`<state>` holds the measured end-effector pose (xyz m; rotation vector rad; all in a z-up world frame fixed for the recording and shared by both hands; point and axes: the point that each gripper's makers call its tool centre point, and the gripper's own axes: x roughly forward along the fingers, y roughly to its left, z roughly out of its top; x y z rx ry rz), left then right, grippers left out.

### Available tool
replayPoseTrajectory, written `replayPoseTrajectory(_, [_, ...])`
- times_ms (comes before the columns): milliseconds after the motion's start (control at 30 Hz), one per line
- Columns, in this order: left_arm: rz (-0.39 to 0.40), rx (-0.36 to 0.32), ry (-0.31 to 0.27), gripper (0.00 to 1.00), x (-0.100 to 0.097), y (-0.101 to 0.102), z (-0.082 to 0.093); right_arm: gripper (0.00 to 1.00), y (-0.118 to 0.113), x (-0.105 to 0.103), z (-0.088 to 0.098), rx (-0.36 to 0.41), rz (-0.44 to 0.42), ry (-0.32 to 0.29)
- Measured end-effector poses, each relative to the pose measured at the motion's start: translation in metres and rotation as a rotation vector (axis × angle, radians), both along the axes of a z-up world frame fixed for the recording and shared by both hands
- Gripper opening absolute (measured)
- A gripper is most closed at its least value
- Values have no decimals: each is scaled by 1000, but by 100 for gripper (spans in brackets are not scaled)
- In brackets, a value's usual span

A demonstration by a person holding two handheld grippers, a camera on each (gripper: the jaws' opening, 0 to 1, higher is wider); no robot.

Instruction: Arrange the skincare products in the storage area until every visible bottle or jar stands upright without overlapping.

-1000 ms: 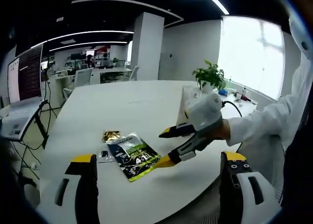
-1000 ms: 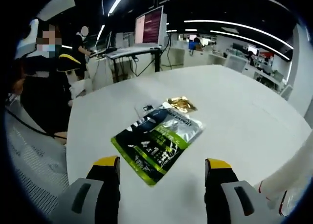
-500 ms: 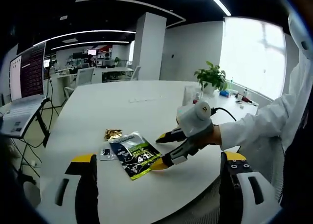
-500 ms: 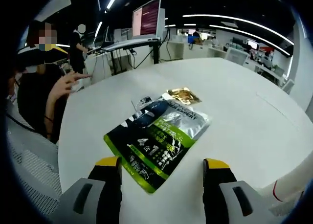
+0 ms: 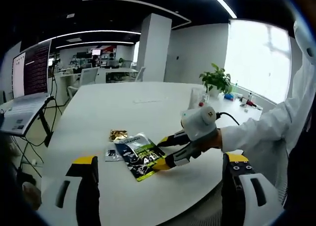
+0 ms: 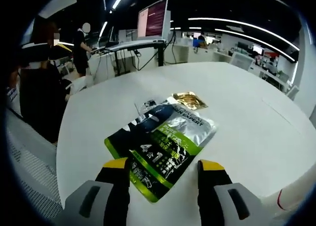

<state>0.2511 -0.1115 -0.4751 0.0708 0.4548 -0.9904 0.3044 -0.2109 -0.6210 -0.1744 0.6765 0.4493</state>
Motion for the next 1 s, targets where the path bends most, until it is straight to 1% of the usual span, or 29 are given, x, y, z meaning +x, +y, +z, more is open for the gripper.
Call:
replayPoseTrajectory(100, [-12, 25, 2, 99, 6, 4, -4, 42, 2, -1, 0, 3, 6, -3])
replayPoseTrajectory(200, [-14, 17, 19, 99, 11, 3, -7, 38, 1, 0, 2, 8, 0, -1])
replayPoseTrajectory(267, [-35, 19, 24, 99, 11, -1, -9, 35, -1, 0, 2, 9, -7, -2])
replayPoseTrajectory(367, [-63, 55, 30, 99, 20, -2, -17, 27, -4, 1, 2, 3, -9, -5])
replayPoseTrajectory(400, [-61, 58, 33, 99, 23, -2, -18, 23, -6, 1, 2, -2, -10, -5])
replayPoseTrajectory(533, [-76, 88, 48, 96, 33, -1, -28, 18, -8, 2, 2, 4, -17, -5])
replayPoseTrajectory(633, [-85, 114, 62, 95, 40, -2, -40, 16, -9, 1, 2, 8, -23, -7])
replayPoseTrajectory(733, [-112, 109, 100, 91, 43, -4, -51, 13, -9, 0, 2, 19, -35, -8])
replayPoseTrajectory(767, [-110, 103, 126, 89, 46, -4, -56, 12, -9, -1, 2, 21, -35, -9])
replayPoseTrajectory(867, [-119, 101, 159, 81, 53, -8, -66, 9, -12, -2, 2, 23, -38, -8])
replayPoseTrajectory(933, [-153, 90, 210, 75, 45, -16, -70, 8, -13, -3, 2, 21, -35, -4])
replayPoseTrajectory(967, [-149, 78, 257, 73, 43, -19, -74, 8, -13, -3, 2, 18, -32, -2])
replayPoseTrajectory(1000, [-154, 85, 264, 72, 44, -21, -77, 8, -13, -3, 2, 17, -31, -2])
